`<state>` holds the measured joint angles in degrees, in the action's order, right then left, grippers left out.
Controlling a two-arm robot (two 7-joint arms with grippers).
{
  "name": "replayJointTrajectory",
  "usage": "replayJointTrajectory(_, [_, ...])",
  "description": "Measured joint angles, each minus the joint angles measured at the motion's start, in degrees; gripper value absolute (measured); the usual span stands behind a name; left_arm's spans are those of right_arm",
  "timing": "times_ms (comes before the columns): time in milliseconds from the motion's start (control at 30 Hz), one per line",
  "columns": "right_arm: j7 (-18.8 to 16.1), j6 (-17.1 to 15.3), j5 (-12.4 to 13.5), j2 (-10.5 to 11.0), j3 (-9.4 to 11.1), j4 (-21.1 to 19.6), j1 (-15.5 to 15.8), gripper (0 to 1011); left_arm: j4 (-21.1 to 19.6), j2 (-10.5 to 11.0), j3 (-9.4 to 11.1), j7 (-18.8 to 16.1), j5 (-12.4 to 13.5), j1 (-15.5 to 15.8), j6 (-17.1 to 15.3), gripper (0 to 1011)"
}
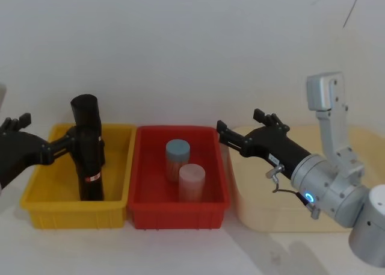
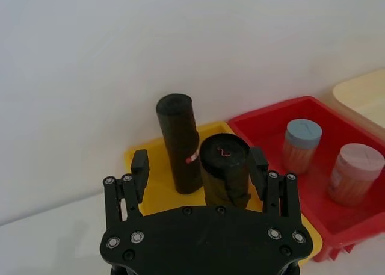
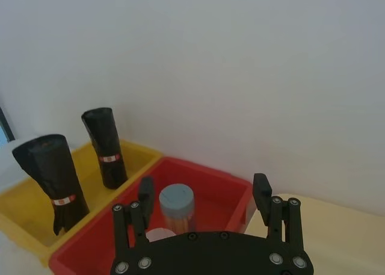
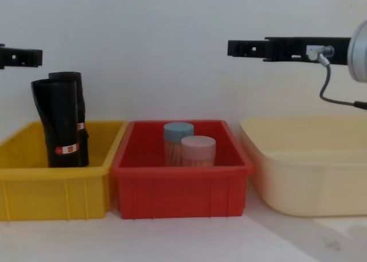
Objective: Pick up the garbage bag with the one hand and transfer it to the other hand.
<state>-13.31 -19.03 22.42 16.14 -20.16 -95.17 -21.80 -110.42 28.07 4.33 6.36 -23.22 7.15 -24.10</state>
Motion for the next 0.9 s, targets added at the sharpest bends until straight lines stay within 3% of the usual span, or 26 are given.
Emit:
replayJointTrajectory(167, [-0.01, -0.51, -0.32, -0.06, -0.23, 0.97, -0.67, 1000, 2.82, 0.06, 0.18, 2.89, -0.97, 0.70, 2.22, 1000])
replayJointTrajectory(400, [0.06, -0.92, -0.61, -0.10, -0.09, 1.77, -1.00, 1001, 8.28, -0.30, 2.11, 6.73, -1.50, 3.02, 5.75, 1000])
replayJointTrajectory(900, [0.21, -1.32, -0.96, -0.53, 0.64, 3.47, -1.32, 1000, 16.50, -1.58, 6.12, 10.33, -1.48, 7.06, 9.15, 1000])
